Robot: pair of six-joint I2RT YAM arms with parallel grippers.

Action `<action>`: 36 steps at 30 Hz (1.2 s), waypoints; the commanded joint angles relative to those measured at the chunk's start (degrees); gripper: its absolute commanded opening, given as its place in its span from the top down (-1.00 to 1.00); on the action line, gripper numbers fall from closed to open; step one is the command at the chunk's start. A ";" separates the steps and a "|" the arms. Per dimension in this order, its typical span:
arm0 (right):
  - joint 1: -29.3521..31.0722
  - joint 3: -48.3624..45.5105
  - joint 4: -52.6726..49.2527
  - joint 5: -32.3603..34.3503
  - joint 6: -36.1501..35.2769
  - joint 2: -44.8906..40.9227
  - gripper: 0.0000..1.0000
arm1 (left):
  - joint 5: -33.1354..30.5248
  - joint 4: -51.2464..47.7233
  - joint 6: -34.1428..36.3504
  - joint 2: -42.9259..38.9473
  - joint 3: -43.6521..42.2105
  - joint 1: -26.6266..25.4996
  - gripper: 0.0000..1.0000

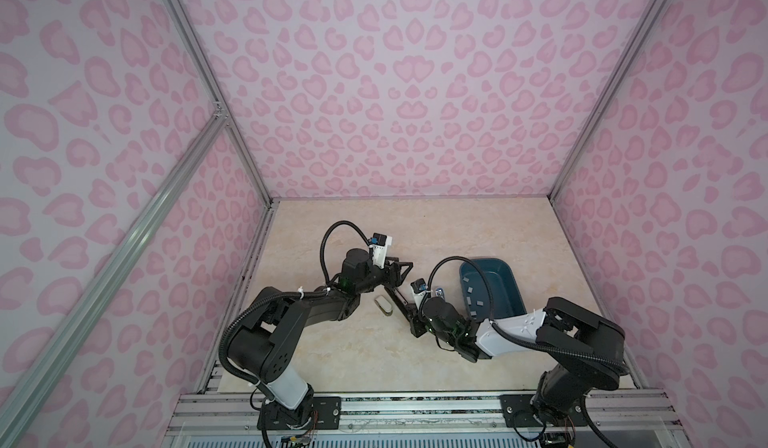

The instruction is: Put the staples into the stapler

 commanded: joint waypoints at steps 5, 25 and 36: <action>0.42 -2.00 -0.50 -1.90 1.53 -3.71 0.97 | -0.11 2.14 0.14 -1.21 -0.54 0.06 -0.29; 10.64 -9.54 -1.65 6.40 8.03 -9.81 0.87 | -0.07 1.06 0.57 -8.02 -3.10 0.06 -0.54; 10.56 -10.38 -4.08 9.17 7.24 -12.66 0.64 | -0.50 0.70 0.62 -11.88 -5.23 -0.05 -0.61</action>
